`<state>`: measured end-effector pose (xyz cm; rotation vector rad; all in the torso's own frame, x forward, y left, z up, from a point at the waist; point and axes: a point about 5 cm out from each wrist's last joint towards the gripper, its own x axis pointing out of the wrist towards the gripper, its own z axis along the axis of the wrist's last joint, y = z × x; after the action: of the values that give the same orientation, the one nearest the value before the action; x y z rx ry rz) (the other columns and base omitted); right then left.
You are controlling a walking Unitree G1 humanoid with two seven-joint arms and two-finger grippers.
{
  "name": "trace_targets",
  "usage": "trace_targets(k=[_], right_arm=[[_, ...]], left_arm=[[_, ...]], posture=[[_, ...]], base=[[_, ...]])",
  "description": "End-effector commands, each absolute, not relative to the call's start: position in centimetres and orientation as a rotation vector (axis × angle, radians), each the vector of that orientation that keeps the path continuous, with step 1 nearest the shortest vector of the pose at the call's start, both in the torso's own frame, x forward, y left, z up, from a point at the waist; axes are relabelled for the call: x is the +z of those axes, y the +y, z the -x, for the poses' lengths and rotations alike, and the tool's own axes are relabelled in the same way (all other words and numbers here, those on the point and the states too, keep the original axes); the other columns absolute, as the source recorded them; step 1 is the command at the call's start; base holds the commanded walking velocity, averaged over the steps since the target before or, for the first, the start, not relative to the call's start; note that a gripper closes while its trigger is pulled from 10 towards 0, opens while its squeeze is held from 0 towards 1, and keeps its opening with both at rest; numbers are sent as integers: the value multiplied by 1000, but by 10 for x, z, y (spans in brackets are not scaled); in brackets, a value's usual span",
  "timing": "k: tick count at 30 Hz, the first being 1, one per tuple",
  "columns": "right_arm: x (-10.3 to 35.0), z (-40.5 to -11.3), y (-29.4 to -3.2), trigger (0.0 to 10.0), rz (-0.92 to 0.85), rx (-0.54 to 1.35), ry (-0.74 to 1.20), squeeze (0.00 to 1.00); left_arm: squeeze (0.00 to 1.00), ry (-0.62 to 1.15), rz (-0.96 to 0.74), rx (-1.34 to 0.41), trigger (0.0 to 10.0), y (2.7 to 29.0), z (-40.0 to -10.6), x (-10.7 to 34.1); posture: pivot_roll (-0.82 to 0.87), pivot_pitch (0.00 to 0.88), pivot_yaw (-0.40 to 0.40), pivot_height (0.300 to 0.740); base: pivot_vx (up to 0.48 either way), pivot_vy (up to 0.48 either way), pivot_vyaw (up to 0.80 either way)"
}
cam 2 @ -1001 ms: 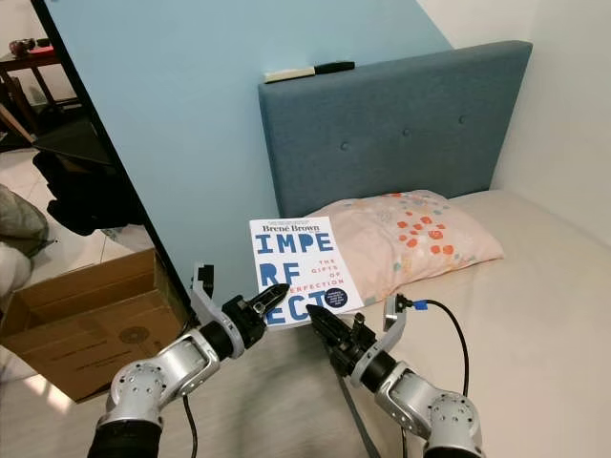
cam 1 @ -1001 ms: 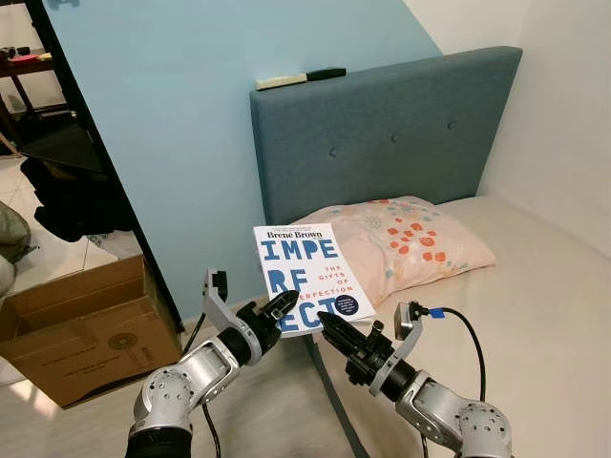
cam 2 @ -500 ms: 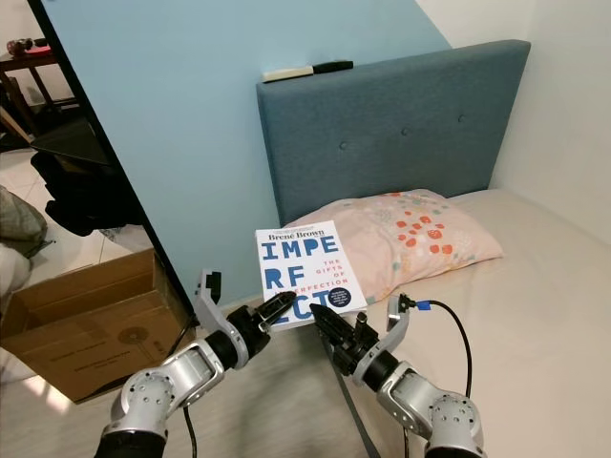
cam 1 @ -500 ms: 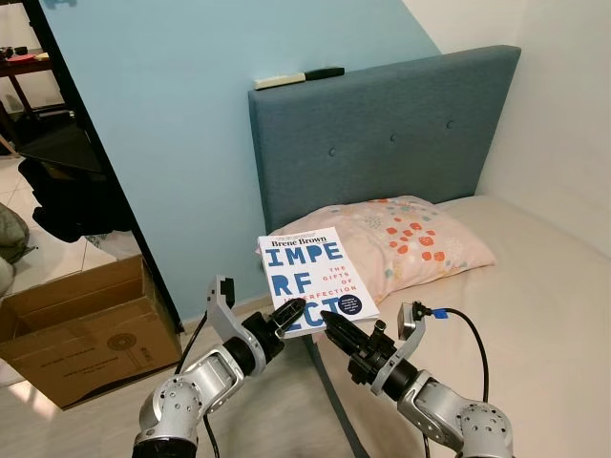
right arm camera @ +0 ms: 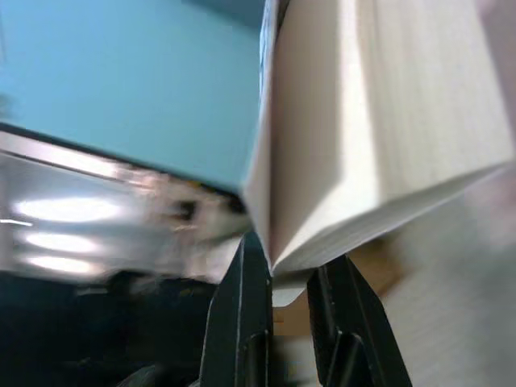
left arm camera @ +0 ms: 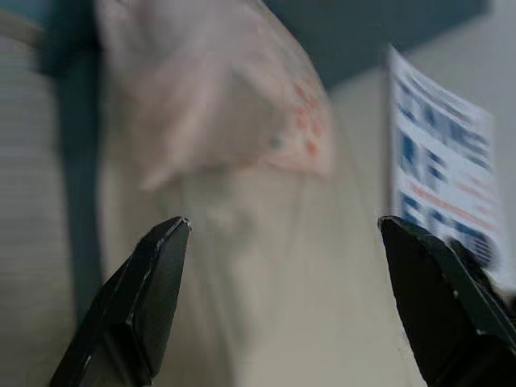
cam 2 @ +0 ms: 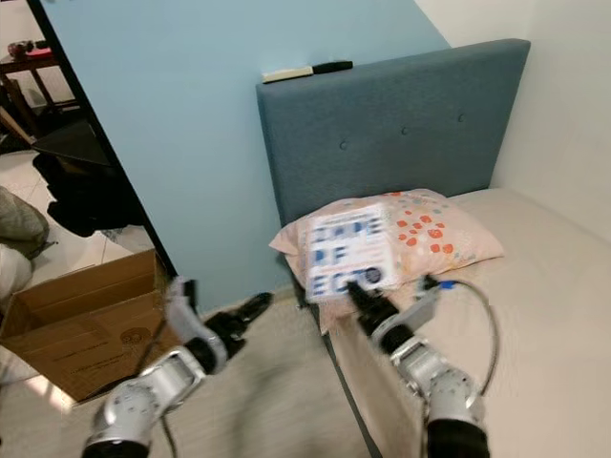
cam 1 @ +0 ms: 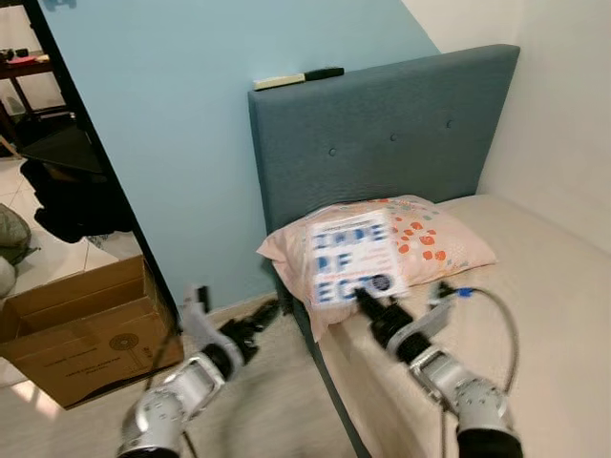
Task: Clean up the room
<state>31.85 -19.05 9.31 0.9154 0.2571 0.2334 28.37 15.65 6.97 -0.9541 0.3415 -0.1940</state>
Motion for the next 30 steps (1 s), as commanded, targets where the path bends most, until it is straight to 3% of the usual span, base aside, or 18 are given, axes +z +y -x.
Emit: trace_targets(k=[1, 3, 4, 5, 8, 11, 14, 19, 26, 30], right_arm=[[99, -324, -184, 0, -849, 264, 233, 0], [101, -326, -189, 2196, -692, 265, 240, 0], [101, -326, -189, 2196, -692, 265, 240, 0], [99, -326, -193, 10000, -425, 278, 279, 0], [98, -325, -195, 10000, -335, 287, 296, 0], [89, -321, -194, 10000, -108, 353, 336, 0], [81, -316, -191, 10000, -3, 403, 339, 0], [74, -311, -186, 10000, 2, 422, 327, 0], [57, -303, -177, 10000, 67, 354, 322, 0], [49, -299, -174, 10000, 57, 310, 339, 0]], left_arm=[[0, 331, 929, -152, 10000, 165, -282, 69], [0, 321, 908, -108, 10000, 174, -279, 67], [0, 321, 908, -108, 10000, 174, -279, 67], [0, 327, 783, -40, 10000, 185, -276, 62], [0, 337, 727, -18, 10000, 188, -276, 60], [0, 375, 507, 1, 10000, 189, -276, 54], [0, 422, 360, 1, 10000, 184, -275, 47], [0, 421, 247, -2, 10000, 180, -272, 43], [0, 404, 171, 148, 10000, 191, -267, 33], [0, 366, 105, 115, 10000, 185, -268, 38]], posture=[[59, 4, 76, 740], [55, 3, 71, 740], [55, 3, 71, 740], [51, 1, 54, 740], [51, 1, 54, 740], [43, 0, 37, 740], [37, 0, 26, 740], [34, 0, 21, 740], [28, 4, 17, 740], [35, 12, 2, 740]], base=[[0, 0, 0], [0, 0, 0], [0, 0, 0], [0, 0, 0], [0, 0, 0], [0, 0, 0], [0, 0, 0], [0, 0, 0], [0, 0, 0], [0, 0, 0]])
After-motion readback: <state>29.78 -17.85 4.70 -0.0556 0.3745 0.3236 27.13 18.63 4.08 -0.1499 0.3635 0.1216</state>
